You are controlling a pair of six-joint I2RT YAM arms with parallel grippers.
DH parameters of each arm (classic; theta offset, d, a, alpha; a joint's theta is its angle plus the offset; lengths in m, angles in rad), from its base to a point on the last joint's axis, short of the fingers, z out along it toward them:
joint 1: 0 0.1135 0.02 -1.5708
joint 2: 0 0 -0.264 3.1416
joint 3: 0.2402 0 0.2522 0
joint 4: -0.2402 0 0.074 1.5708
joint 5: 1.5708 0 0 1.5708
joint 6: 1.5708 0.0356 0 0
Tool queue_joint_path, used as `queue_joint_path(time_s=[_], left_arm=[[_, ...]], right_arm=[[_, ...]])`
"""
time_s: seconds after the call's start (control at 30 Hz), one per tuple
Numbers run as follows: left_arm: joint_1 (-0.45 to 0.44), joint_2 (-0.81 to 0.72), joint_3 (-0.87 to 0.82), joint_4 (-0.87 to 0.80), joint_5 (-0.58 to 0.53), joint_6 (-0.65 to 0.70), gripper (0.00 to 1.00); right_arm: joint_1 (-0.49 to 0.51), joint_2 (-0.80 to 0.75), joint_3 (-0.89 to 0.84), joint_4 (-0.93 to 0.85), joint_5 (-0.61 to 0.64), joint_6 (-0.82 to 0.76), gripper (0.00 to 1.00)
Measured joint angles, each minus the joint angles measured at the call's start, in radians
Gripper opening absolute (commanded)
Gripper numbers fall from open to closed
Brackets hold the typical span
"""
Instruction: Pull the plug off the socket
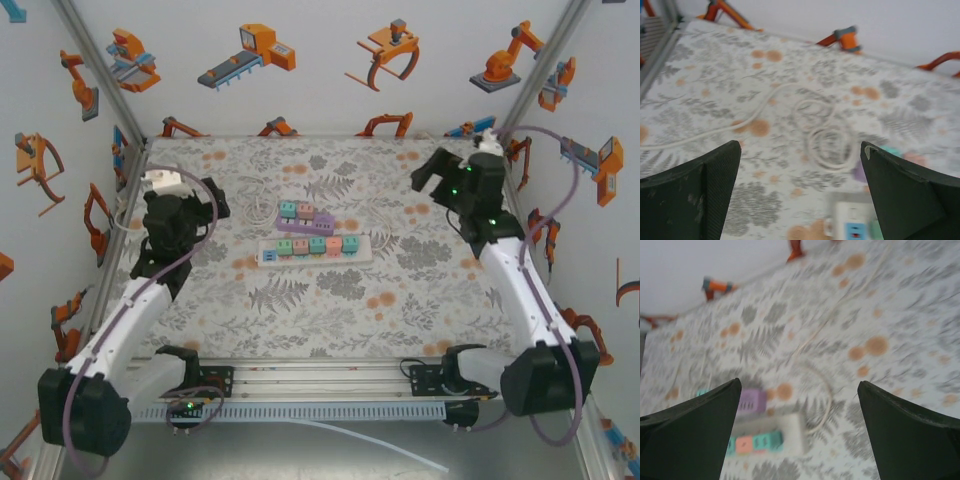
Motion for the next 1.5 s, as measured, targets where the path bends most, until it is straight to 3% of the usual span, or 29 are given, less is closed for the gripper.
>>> queue_joint_path(time_s=[0.17, 0.27, 0.43, 0.57, 0.8, 0.9, 1.0, 1.13, 1.33, 1.5], left_arm=[[-0.059, 0.001, 0.155, -0.26, 0.122, -0.185, 0.97], [-0.065, 0.052, 0.191, -0.399, 0.186, -0.256, 0.97], [-0.065, 0.124, 0.193, -0.505, 0.232, -0.315, 0.97], [-0.065, 0.162, 0.2, -0.52, 0.254, -0.329, 0.97], [-0.064, 0.222, 0.208, -0.519, 0.263, -0.333, 0.97], [-0.063, 0.239, 0.208, -0.515, 0.262, -0.338, 0.97], [-0.063, 0.269, 0.207, -0.512, 0.267, -0.351, 0.97], [-0.063, 0.306, 0.181, -0.499, 0.29, -0.366, 1.0], [-0.063, 0.384, 0.166, -0.494, 0.346, -0.388, 0.97], [-0.063, 0.409, 0.143, -0.476, 0.329, -0.414, 0.96]], right_arm=[[0.137, 0.247, 0.171, -0.177, -0.155, -0.006, 0.87], [0.212, 0.406, 0.319, -0.263, -0.186, -0.051, 0.84], [0.295, 0.62, 0.485, -0.311, -0.208, -0.095, 0.8], [0.301, 0.728, 0.507, -0.298, -0.203, -0.06, 0.76], [0.298, 0.807, 0.473, -0.239, -0.212, 0.015, 0.75], [0.298, 0.821, 0.454, -0.217, -0.204, 0.026, 0.8], [0.295, 0.792, 0.396, -0.208, -0.163, 0.023, 0.88], [0.266, 0.676, 0.257, -0.186, -0.111, 0.029, 0.89], [0.201, 0.521, 0.085, -0.165, -0.099, 0.06, 0.84], [0.209, 0.566, 0.065, -0.125, -0.175, 0.063, 0.75]])
